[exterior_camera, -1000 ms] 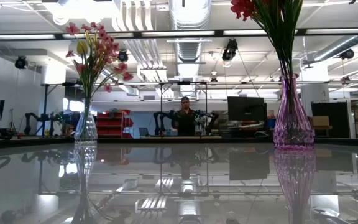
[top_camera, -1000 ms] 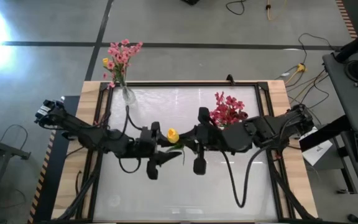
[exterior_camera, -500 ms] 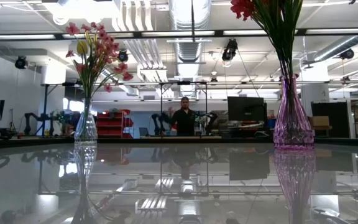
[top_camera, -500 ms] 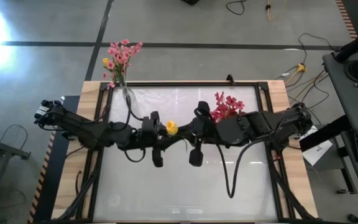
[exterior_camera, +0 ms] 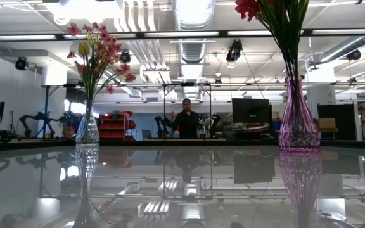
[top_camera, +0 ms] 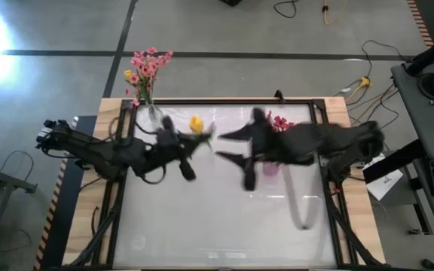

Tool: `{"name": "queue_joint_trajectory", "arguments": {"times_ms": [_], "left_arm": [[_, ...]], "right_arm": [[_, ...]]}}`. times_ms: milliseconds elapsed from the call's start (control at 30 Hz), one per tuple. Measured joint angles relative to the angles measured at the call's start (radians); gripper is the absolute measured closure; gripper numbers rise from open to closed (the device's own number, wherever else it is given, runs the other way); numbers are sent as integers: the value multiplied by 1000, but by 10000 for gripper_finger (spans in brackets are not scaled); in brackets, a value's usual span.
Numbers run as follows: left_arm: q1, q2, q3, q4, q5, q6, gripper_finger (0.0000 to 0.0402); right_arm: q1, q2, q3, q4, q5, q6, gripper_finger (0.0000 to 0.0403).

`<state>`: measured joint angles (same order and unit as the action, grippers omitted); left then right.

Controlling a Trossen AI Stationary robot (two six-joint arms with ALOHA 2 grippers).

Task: Sort flowers into vase by color
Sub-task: Put the yellow tulip into the transparent vase

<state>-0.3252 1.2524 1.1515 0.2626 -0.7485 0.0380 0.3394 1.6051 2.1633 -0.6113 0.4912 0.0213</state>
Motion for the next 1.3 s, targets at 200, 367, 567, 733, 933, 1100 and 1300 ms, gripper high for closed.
{"name": "queue_joint_trajectory", "arguments": {"times_ms": [200,367,567,733,933,1100,1300], "left_arm": [[45,-88,0,-84,-360,158,401],[171,-114,-1,-158,-422,210,401],[399,-89,-4,-242,-387,215,402],[596,-53,-40,-240,-306,182,402],[723,-36,-204,71,-241,284,401],[720,-47,-298,290,-246,461,401],[720,-87,-325,273,-290,488,401]], "right_arm": [[47,-76,123,-17,2,-141,155],[83,-129,131,-72,2,-211,143],[83,-170,118,-106,10,-248,152],[83,-156,116,-109,80,-296,165],[82,-142,116,-101,216,-309,172],[65,-137,116,-84,288,-318,172],[28,-139,116,-78,303,-301,172]]}}
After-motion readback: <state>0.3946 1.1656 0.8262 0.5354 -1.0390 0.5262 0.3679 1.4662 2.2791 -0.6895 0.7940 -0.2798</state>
